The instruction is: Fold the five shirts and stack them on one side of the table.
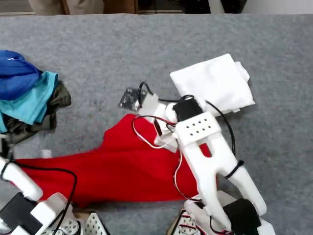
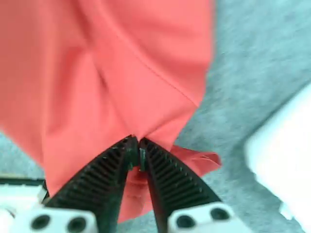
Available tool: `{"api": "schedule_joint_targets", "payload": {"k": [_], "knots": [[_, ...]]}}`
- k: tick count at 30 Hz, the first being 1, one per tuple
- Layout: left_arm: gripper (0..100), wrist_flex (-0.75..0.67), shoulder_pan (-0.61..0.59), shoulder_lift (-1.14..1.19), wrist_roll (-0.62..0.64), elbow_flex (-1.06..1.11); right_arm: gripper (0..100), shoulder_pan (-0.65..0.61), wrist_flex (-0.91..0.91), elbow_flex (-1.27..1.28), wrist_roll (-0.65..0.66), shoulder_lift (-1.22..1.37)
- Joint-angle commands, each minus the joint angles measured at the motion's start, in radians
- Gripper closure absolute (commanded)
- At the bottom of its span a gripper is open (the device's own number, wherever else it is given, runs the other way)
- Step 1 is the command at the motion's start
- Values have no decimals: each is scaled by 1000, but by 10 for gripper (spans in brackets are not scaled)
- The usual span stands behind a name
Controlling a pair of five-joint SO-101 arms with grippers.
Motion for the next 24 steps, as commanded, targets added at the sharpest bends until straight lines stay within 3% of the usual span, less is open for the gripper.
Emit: {"api": "schedule_joint_targets", "payload": {"k": [1,6,12,16,24], "knots": [[981,-5,-130,-10,5,-138,876,1,-5,-116,-63,-12],[981,-3,-239,-10,-83,-176,773,7,-8,-228,-63,94],[981,6,-262,-10,-196,-98,807,4,-12,-435,-81,257],[981,101,-241,-7,-290,-61,868,-16,-68,-611,-186,455],[981,117,-215,-2,-273,-51,892,-162,54,-949,-247,975]]}}
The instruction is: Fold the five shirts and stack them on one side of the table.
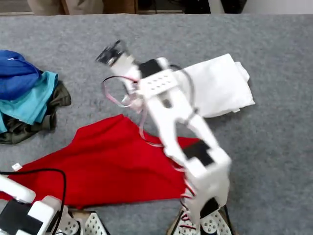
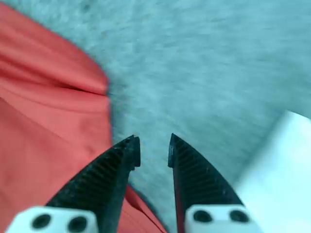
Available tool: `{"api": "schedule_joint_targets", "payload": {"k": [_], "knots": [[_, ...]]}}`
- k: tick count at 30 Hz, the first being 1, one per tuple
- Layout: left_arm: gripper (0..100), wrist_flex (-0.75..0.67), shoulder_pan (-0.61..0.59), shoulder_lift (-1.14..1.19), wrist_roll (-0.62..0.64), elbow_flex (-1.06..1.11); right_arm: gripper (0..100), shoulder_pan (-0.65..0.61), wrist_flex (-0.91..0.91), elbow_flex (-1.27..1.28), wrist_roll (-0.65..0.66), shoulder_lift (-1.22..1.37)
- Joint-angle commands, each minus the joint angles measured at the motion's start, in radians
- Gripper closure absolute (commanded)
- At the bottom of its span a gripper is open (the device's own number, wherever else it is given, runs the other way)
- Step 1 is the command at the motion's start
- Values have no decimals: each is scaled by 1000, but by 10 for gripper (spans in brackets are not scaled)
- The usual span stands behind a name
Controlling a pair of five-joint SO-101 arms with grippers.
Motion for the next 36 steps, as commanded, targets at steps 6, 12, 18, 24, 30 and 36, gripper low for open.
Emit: {"api": "schedule_joint_targets", "payload": {"k": [6,12,18,24,30,36], "knots": [[981,12,14,-1,9,-2,998,-90,135,-292,-9,371],[981,12,9,-1,9,0,998,-56,304,-280,-5,443],[981,11,9,-1,5,0,998,-47,333,-88,-3,351],[981,11,9,-1,0,-6,998,-64,140,366,-3,101],[981,11,25,-1,0,-11,997,-59,-26,702,23,-193],[981,11,64,-1,8,-9,964,-58,-18,696,48,-381]]}}
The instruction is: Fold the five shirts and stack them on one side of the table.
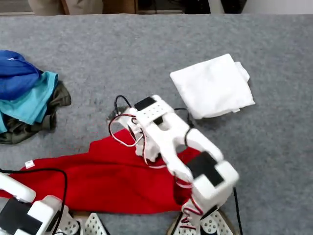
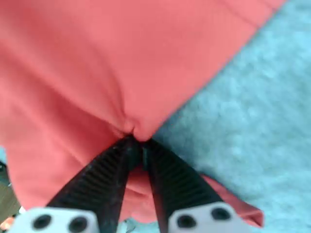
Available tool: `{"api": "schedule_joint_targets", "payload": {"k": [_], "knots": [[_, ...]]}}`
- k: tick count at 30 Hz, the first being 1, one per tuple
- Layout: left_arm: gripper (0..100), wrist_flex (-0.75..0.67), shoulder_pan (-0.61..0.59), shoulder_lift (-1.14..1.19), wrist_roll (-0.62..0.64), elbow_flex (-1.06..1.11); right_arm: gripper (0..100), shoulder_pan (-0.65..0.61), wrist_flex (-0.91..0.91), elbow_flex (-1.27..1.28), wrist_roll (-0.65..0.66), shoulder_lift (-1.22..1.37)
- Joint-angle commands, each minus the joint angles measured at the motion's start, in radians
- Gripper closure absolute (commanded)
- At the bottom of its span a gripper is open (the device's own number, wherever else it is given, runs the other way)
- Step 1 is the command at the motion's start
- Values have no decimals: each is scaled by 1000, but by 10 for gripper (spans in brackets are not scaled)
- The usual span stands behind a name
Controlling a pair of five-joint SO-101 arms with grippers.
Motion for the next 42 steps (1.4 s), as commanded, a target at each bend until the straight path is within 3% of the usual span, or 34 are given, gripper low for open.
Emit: {"api": "schedule_joint_targets", "payload": {"k": [1,7,14,20,26,42], "knots": [[981,11,23,-2,6,-12,936,-1,9,-19,29,-119],[981,11,17,-2,2,-11,806,73,37,-131,28,-160],[981,11,29,-2,6,-5,804,102,26,-375,20,-143],[981,11,31,-2,12,-5,804,99,5,-538,-80,102],[981,-92,25,-10,166,32,806,51,23,-677,-149,349],[981,-110,26,-2,175,49,807,-33,46,-719,-161,466]]}}
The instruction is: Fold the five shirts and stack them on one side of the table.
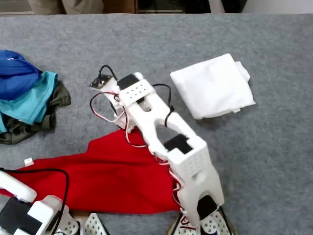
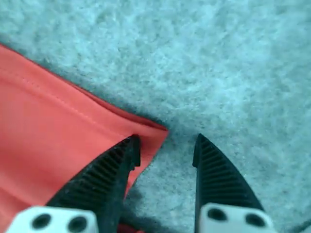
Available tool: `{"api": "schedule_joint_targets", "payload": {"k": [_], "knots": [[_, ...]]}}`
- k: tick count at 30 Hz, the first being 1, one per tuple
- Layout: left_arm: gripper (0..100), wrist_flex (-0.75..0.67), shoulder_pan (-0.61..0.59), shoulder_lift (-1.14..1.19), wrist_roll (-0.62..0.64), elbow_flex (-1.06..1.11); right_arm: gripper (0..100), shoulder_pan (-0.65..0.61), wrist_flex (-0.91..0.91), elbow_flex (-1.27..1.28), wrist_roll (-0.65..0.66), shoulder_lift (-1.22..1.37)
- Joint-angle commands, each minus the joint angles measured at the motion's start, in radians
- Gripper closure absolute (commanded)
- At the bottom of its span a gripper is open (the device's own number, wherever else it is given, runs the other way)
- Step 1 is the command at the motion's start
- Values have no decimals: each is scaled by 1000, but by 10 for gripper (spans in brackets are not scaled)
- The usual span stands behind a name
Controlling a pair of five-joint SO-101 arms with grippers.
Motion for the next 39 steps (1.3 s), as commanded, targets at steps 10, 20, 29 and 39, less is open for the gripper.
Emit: {"api": "schedule_joint_targets", "payload": {"k": [10,20,29,39], "knots": [[981,-14,11,-4,9,-2,807,-85,-20,-53,-52,58],[981,-55,6,-4,12,0,991,-90,-18,-44,-52,64],[981,-54,6,-10,12,-5,998,-79,2,-70,-52,54],[981,-51,38,-15,18,-95,998,44,235,-447,-44,-156]]}}
